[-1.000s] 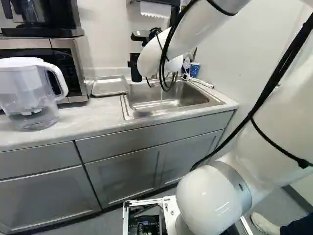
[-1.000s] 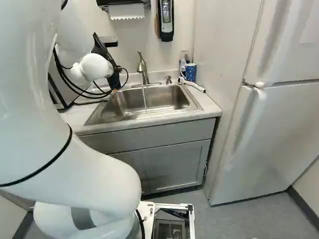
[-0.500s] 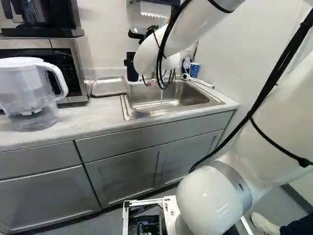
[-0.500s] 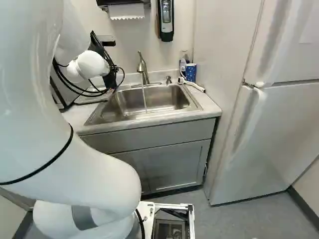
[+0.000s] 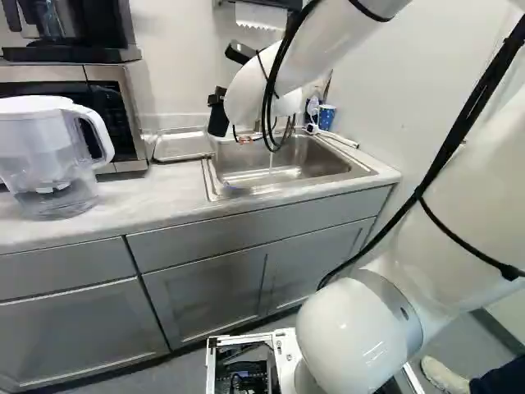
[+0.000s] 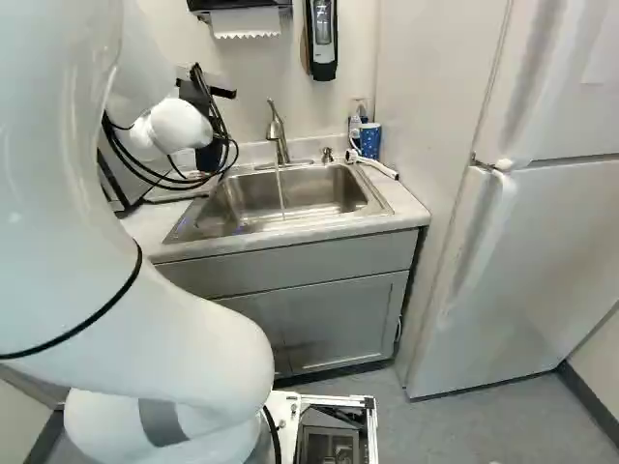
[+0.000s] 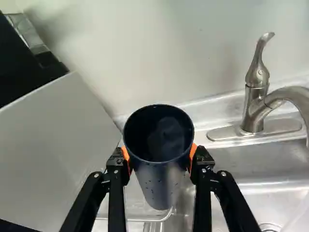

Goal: Rinse the cup and place it in the tray

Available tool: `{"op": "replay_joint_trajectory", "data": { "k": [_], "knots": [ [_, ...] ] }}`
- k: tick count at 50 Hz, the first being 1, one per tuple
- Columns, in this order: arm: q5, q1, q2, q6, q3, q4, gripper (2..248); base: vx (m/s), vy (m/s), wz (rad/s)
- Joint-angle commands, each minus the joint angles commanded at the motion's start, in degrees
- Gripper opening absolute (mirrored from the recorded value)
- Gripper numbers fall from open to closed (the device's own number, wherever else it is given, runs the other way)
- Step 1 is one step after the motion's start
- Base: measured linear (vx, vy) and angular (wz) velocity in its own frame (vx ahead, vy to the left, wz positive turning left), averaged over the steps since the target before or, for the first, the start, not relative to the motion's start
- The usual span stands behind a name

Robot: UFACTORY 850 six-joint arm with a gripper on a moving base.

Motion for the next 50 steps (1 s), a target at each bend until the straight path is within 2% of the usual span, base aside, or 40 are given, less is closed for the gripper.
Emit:
{"op": "replay_joint_trajectory", "data": {
  "k": [50],
  "knots": [
    [0.00,0.00,0.00,30.09,0.00,0.00,126,0.000,0.000,0.000]
  ]
}}
